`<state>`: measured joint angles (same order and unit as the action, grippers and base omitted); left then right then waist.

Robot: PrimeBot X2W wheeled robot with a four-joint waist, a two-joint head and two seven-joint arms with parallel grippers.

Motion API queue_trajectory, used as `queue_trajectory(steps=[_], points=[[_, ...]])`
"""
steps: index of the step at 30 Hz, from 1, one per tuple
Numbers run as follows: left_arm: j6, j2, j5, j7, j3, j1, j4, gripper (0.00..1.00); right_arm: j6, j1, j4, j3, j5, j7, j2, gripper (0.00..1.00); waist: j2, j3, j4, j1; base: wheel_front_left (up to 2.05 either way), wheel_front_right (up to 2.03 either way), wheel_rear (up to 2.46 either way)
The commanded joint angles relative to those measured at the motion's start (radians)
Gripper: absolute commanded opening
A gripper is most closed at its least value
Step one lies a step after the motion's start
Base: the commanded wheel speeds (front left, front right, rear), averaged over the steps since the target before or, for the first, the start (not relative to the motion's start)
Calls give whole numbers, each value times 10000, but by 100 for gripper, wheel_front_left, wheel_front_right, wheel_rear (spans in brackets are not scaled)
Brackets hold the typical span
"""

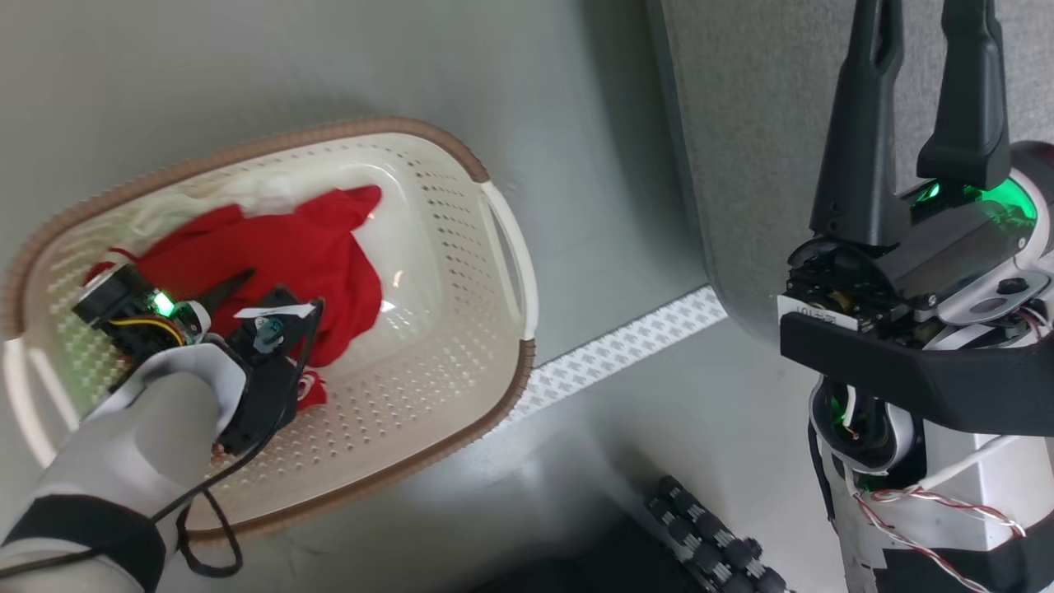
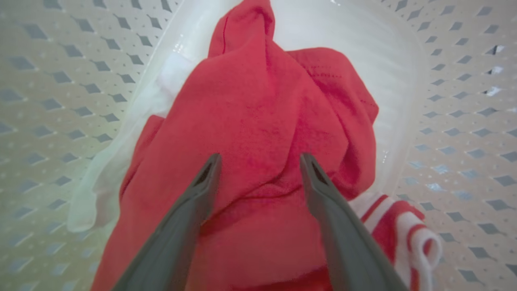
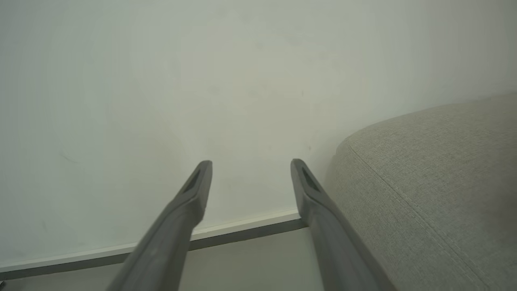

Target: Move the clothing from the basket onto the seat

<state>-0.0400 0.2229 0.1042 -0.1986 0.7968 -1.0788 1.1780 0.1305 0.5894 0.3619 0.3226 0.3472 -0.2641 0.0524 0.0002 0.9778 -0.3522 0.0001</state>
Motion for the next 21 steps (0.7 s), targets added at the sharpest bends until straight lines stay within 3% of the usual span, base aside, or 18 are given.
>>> queue_trajectory(steps=[1, 5, 12, 13, 21], points=[[70, 59, 92, 60, 83, -78, 150, 100, 4, 137, 41, -2, 71, -16, -35, 100, -2, 282, -271, -1, 0, 0, 0], [297, -25, 307, 316, 344, -307, 468, 100, 4, 109, 15, -53, 163, -16, -33, 100, -2, 406, -367, -1, 0, 0, 0], [300, -107, 431, 513, 661, -470, 761, 100, 4, -138, 18, -129, 255, -16, -34, 100, -2, 462, -393, -1, 0, 0, 0], [259, -113, 326, 511, 619, -460, 789, 0, 4, -159, 9, -117, 278, -16, -34, 100, -2, 460, -400, -1, 0, 0, 0], [280, -80, 129, 438, 676, -626, 923, 0, 4, -130, -5, -171, 449, -16, -34, 100, -2, 401, -451, -1, 0, 0, 0]])
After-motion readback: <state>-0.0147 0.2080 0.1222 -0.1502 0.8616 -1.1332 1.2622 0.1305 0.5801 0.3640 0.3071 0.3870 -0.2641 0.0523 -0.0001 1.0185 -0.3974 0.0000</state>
